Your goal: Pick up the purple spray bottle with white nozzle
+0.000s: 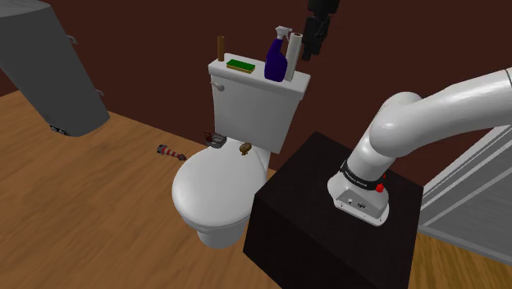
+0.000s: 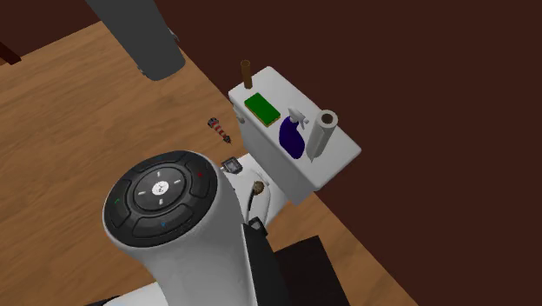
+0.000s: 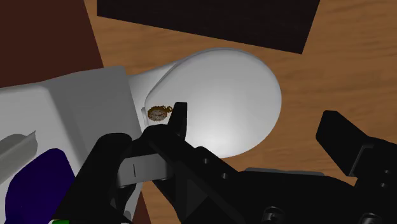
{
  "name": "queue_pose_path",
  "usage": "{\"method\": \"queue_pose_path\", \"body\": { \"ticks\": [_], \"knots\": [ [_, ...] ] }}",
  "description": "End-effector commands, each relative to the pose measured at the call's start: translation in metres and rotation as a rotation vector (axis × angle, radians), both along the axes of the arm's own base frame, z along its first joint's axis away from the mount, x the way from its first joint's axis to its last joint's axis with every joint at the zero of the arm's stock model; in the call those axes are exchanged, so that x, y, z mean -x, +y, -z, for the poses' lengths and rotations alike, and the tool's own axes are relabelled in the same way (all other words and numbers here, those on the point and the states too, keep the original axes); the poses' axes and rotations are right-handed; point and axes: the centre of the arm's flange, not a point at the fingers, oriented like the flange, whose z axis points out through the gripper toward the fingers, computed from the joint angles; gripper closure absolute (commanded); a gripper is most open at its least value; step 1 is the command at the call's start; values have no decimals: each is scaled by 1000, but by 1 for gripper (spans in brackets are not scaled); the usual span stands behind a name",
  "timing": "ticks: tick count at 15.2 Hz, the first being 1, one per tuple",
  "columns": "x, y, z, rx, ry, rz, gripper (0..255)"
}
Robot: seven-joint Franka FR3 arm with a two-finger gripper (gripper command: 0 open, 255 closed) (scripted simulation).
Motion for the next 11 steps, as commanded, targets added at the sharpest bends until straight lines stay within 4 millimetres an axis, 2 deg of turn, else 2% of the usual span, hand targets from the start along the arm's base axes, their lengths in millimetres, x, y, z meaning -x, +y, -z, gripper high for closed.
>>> {"method": "queue_pose_path", "body": {
  "ticks": [1,11],
  "knots": [
    [0,0,0,0,0,0,0],
    [-83,-95,6,21,-29,-59,0]
  ]
}}
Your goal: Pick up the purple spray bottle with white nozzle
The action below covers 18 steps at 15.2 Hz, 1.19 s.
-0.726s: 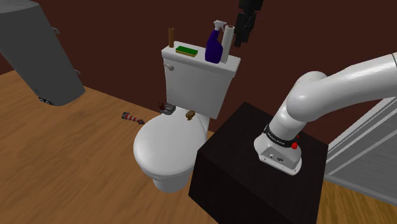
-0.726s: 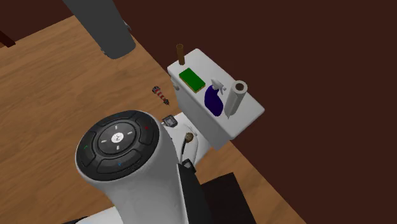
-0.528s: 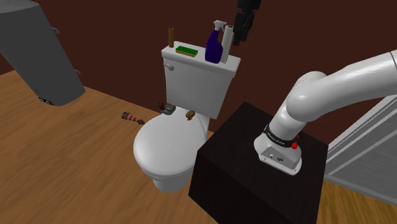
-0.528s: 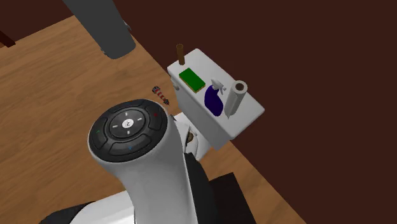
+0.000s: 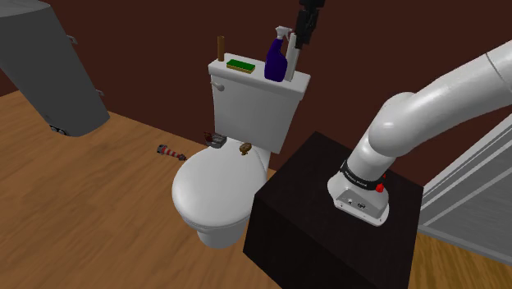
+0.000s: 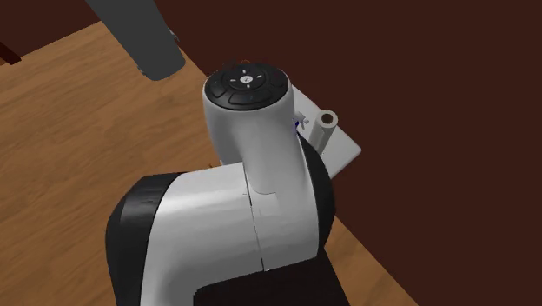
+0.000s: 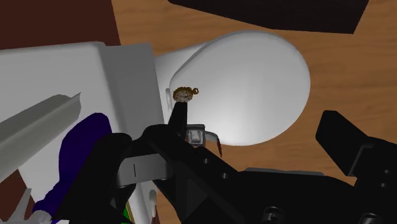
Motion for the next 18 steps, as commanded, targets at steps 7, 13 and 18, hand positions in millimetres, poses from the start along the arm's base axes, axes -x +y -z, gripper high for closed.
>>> {"method": "queue_pose_path", "body": {
  "ticks": [7,13,18],
  "knots": [
    [-75,-75,1,18,-23,-48,0],
    [-130,-127,0,31,-41,-84,0],
    [-177,-169,-1,41,-55,-113,0]
  ]
}}
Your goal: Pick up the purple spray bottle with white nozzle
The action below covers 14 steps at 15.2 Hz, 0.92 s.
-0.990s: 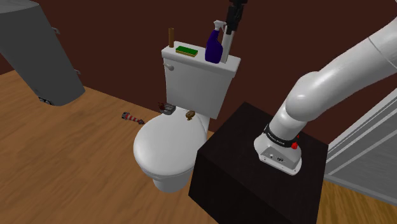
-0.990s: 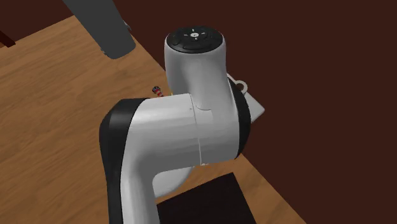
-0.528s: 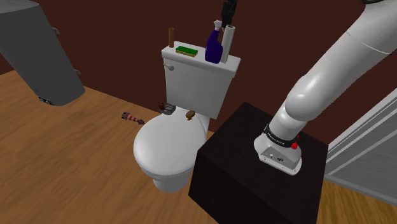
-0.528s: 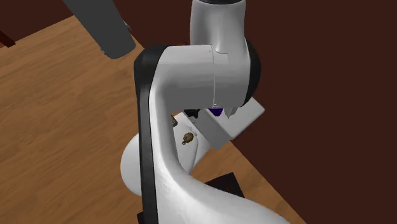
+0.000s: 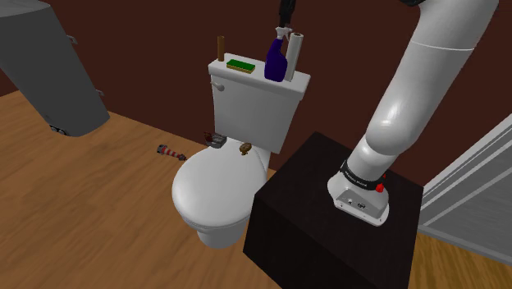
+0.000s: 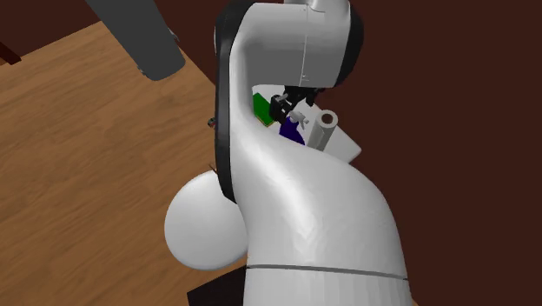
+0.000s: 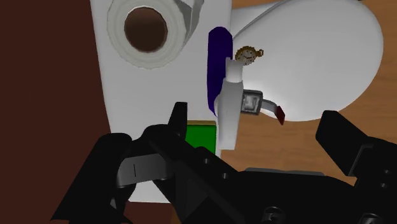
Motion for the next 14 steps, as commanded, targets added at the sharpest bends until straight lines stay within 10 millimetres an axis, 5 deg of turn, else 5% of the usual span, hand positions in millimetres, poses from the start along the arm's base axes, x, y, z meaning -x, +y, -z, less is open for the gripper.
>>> {"method": "queue_pose_path", "body": {
  "ticks": [1,10,11,14],
  "knots": [
    [-9,-9,0,3,-3,-9,0],
    [-9,-9,40,3,-3,-9,0],
    [-9,-9,40,3,-3,-9,255],
    [-9,-9,39,3,-3,-9,255]
  ]
}}
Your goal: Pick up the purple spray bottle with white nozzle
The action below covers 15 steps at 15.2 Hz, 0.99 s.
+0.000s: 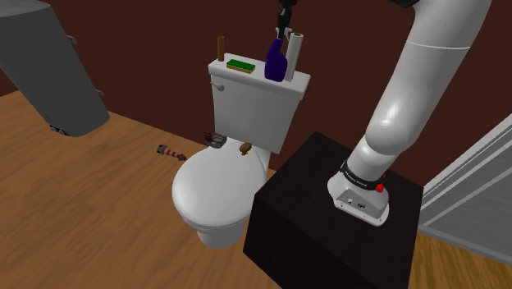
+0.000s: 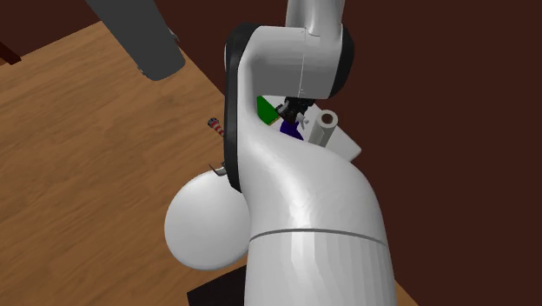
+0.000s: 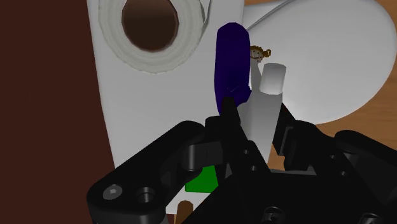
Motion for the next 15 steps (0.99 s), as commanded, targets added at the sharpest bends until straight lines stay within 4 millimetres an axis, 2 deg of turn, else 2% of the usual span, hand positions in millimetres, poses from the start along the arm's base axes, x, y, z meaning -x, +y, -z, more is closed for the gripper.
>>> {"method": "queue_pose_path", "body": {
  "ticks": [1,6,15],
  "knots": [
    [0,0,0,0,0,0,255],
    [0,0,0,0,0,0,255],
    [0,0,-47,0,0,0,255]
  ]
}}
